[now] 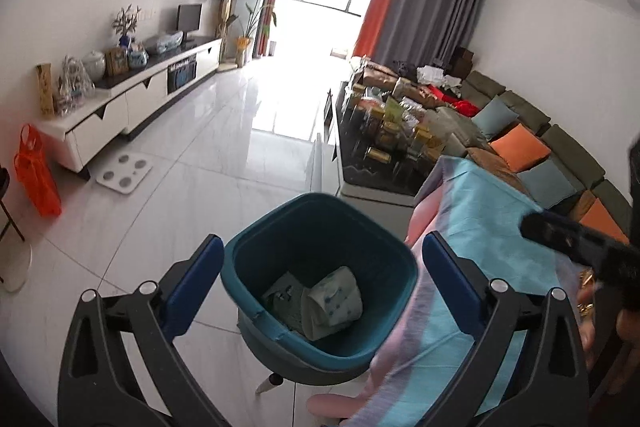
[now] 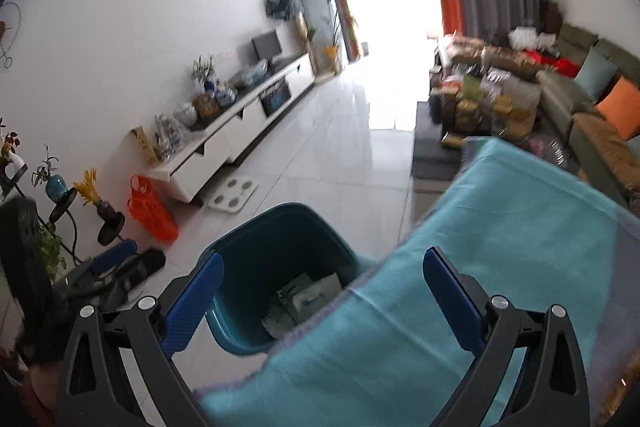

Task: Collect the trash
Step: 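Move both tools back over the table toward the gold foil bag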

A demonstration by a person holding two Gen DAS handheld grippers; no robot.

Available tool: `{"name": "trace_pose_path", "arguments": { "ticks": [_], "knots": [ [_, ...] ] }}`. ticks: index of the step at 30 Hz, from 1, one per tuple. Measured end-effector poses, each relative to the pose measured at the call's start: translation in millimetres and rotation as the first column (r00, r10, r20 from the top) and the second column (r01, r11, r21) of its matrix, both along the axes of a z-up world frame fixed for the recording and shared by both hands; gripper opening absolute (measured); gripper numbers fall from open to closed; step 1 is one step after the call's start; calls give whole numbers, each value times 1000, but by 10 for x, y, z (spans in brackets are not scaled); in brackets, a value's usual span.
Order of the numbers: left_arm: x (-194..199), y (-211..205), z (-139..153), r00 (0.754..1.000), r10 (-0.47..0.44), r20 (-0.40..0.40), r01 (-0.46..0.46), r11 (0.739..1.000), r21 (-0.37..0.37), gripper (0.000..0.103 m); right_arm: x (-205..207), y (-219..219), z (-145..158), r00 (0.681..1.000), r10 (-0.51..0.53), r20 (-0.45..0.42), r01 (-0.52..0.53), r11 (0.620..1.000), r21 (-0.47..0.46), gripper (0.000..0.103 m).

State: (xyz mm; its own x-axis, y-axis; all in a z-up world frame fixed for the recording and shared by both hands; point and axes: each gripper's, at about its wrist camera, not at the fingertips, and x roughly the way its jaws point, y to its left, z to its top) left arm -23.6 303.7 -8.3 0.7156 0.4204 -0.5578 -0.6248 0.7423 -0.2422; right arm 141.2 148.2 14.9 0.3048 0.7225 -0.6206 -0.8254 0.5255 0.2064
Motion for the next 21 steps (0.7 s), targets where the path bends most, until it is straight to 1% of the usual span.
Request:
{"name": "trace_pose_path", "arguments": {
  "ticks": [3, 4, 7, 11, 16, 18, 19, 21],
  "knots": [
    [2, -235, 135, 1000, -25, 10, 24, 999, 37, 98, -115, -385, 76, 998, -47, 49, 45, 998, 46, 96],
    [15, -348, 203, 999, -38, 14, 37, 997, 66, 98, -161, -551, 100, 996, -65, 68, 60, 996, 70, 96],
    [66, -643, 368, 996, -85, 31, 80, 988, 135, 98, -248, -919, 122, 986, -126, 108, 115, 988, 103, 96],
    [169, -1041, 513, 985, -164, 54, 149, 967, 206, 98, -290, -1328, 109, 973, -200, 116, 186, 975, 126, 96],
    [320, -1518, 589, 962, -267, 62, 244, 937, 250, 98, -408, -1797, 92, 934, -310, 177, 286, 947, 149, 96],
    [341, -1684, 595, 951, -301, 72, 273, 924, 268, 98, -473, -1997, 89, 911, -357, 207, 329, 931, 160, 96],
    [360, -1778, 602, 942, -326, 76, 295, 917, 270, 98, -494, -2069, 84, 903, -371, 218, 340, 925, 166, 96],
    [404, -1932, 613, 926, -368, 79, 332, 898, 288, 98, -560, -2233, 79, 875, -416, 248, 382, 908, 172, 96]
  ]
}}
